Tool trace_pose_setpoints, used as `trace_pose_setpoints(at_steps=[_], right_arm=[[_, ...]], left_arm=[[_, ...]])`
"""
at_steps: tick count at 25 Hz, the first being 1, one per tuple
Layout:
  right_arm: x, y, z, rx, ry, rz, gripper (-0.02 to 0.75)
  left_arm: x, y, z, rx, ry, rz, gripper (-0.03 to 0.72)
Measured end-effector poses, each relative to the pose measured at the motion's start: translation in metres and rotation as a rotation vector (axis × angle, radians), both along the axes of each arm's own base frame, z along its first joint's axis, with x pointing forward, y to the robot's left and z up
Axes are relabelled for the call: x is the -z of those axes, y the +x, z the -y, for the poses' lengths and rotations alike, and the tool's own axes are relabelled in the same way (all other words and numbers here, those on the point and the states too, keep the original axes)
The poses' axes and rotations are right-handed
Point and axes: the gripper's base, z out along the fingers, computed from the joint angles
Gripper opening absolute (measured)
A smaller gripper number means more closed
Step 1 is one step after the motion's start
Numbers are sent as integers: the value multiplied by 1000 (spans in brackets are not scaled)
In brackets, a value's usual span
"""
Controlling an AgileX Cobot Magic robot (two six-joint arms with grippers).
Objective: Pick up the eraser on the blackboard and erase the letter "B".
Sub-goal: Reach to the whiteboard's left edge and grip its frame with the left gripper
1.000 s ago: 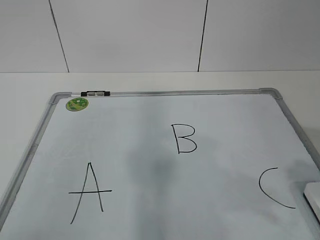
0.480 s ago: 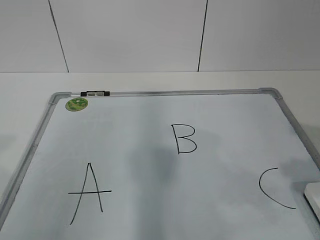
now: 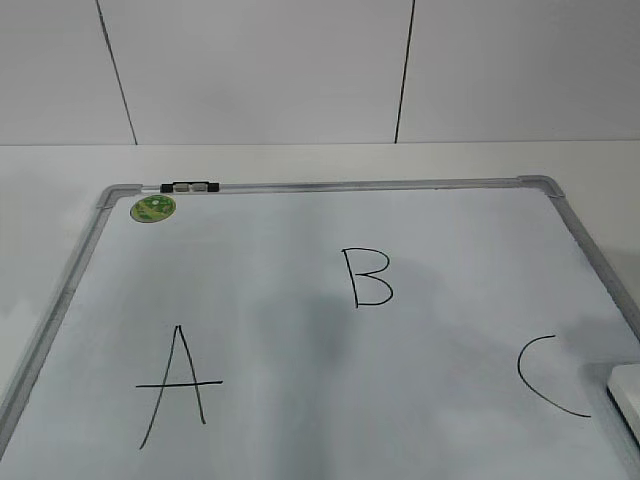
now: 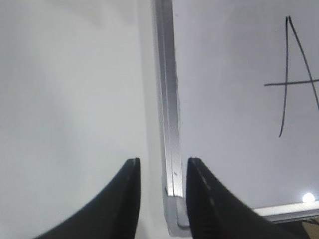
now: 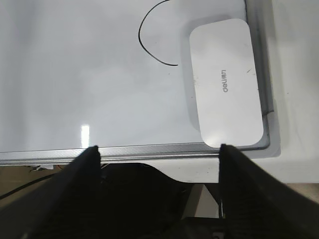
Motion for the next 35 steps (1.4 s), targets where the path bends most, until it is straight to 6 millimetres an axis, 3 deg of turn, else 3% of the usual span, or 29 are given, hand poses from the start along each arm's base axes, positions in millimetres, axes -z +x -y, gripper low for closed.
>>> trace_pose_setpoints(at_steps=[8, 15, 26, 35], right_arm=[[0, 0, 0, 0, 1, 0, 582], [0, 0, 0, 0, 1, 0, 582], [0, 0, 0, -2, 1, 0, 582], [0, 0, 0, -2, 1, 0, 582]], left_arm=[[25, 76, 5, 17, 11, -70, 238], [61, 118, 8, 40, 21, -146, 238], [102, 137, 10, 48, 28, -234, 238], [107, 144, 10, 51, 31, -179, 238]])
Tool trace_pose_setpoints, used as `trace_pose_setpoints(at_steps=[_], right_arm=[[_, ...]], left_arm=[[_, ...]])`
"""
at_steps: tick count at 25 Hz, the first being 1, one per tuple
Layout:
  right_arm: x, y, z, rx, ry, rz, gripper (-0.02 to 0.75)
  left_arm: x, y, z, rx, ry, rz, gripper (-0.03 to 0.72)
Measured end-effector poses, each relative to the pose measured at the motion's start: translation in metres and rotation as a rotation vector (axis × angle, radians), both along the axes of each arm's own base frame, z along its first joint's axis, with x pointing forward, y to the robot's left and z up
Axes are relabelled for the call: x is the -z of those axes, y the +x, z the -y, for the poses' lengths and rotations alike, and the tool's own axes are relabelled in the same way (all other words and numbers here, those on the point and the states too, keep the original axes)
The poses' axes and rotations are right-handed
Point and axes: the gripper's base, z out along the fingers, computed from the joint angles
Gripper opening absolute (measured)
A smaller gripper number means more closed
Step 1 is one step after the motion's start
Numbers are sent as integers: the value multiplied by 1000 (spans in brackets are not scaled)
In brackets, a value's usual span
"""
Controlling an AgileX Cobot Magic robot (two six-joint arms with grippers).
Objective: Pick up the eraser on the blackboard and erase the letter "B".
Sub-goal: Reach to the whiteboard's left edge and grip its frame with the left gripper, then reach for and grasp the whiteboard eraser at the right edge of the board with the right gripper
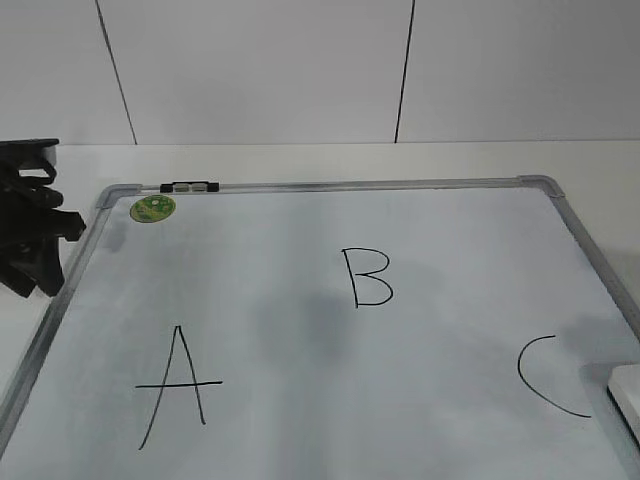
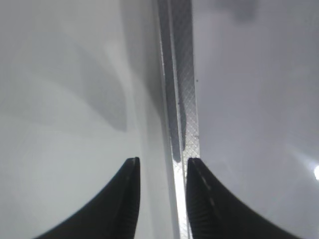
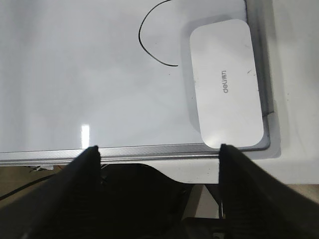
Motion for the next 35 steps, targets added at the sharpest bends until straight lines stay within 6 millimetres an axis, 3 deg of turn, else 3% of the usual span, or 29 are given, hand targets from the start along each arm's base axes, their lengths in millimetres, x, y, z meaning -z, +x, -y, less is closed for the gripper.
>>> trace_pose_setpoints(at_steps=[7, 11, 20, 27, 35], right_arm=[[0, 0, 0, 0, 0, 0, 582], [0, 0, 0, 0, 0, 2, 582], [0, 0, 0, 0, 0, 2, 582], [0, 0, 0, 0, 0, 2, 582], [0, 0, 0, 0, 0, 2, 582]], left_arm=[[17, 1, 12, 32, 4, -41, 237], [17, 2, 17, 50, 6, -29, 231], [17, 2, 17, 56, 13, -27, 173], [16, 3, 16, 59, 23, -26, 62], [16, 3, 16, 45, 23, -26, 38]])
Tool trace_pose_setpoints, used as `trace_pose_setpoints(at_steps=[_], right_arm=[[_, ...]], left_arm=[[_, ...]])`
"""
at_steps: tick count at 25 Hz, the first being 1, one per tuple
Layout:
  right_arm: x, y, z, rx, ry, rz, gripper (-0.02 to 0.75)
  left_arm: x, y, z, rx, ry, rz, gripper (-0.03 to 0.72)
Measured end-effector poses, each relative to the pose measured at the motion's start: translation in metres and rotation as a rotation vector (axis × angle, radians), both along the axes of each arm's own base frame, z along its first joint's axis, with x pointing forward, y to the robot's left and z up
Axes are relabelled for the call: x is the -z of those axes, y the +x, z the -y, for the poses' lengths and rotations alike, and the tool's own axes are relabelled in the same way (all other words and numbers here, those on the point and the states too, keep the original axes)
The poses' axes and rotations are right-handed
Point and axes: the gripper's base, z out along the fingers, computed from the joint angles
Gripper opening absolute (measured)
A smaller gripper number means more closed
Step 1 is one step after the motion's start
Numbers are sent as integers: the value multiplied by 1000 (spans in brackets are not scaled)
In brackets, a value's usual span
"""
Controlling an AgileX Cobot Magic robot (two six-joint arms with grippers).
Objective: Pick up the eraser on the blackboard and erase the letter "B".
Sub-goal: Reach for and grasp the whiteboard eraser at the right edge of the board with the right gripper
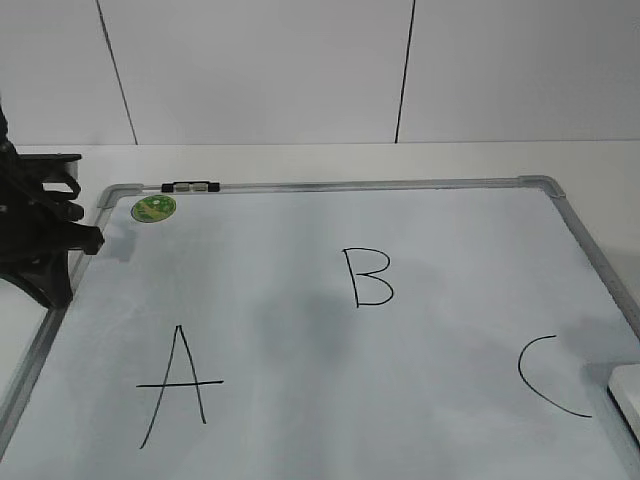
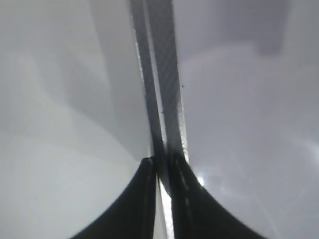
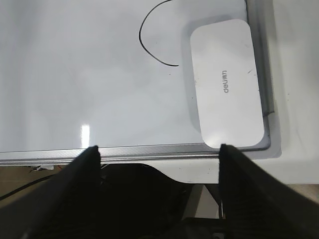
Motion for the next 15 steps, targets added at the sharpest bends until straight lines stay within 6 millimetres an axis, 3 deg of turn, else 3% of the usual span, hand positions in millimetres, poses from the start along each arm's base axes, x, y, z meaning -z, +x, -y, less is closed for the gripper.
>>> trace_pose_setpoints(at_steps=[10, 15], right_arm=[[1, 1, 7, 46, -65, -6, 613], [8, 14, 9, 61, -89, -81, 636]], left_arm=[[0, 0, 0, -9, -2, -3, 28], [0, 0, 0, -10, -2, -3, 28]])
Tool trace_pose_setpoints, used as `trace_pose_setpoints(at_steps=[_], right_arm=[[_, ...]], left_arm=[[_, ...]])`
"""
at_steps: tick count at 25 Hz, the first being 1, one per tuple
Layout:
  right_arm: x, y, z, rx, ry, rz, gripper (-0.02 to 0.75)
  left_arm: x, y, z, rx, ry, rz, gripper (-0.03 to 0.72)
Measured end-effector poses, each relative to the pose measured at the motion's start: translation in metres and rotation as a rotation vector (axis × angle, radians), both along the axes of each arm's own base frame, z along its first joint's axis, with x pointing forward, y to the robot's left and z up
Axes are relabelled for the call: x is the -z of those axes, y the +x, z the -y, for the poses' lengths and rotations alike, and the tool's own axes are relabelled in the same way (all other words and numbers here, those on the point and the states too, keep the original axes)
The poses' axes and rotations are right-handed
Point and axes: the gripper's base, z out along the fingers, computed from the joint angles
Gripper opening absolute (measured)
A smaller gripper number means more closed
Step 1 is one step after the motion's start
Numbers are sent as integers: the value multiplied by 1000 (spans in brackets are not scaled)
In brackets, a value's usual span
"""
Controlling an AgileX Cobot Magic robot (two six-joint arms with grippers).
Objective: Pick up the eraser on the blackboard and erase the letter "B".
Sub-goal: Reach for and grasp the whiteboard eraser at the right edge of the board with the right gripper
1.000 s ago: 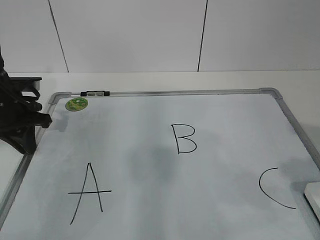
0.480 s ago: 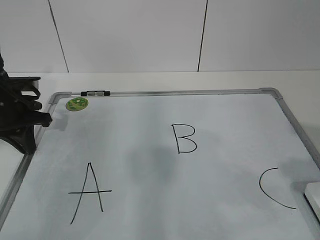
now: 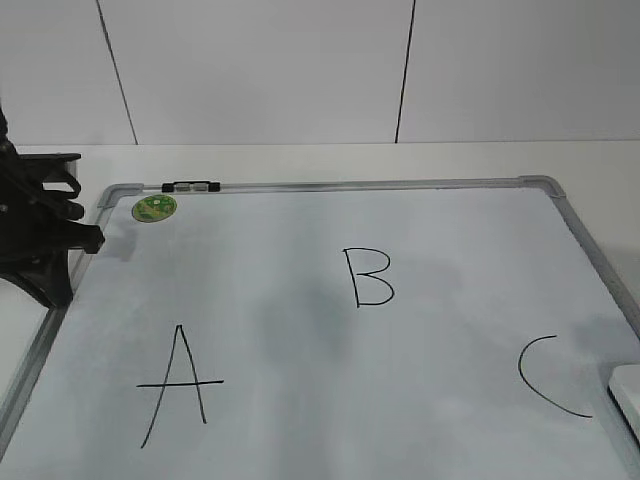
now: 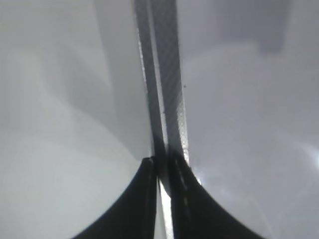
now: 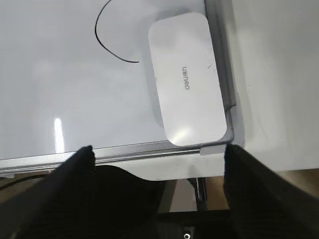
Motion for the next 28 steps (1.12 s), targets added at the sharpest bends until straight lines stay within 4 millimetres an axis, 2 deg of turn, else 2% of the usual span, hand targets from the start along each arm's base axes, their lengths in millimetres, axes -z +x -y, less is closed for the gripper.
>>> trace_pose_setpoints(at_steps=[5, 8, 13, 28], right_arm=[[10, 17, -1, 2, -3, -95, 636], [26, 37, 0, -8, -24, -212, 636], [43, 56, 6, -56, -118, -312, 637], [82, 96, 4, -112, -130, -378, 637]], left_arm=[[0, 0, 0, 0, 0, 0, 28], [0, 0, 0, 0, 0, -2, 28], [0, 0, 0, -2, -3, -2, 28], [0, 0, 0, -2, -3, -2, 29]])
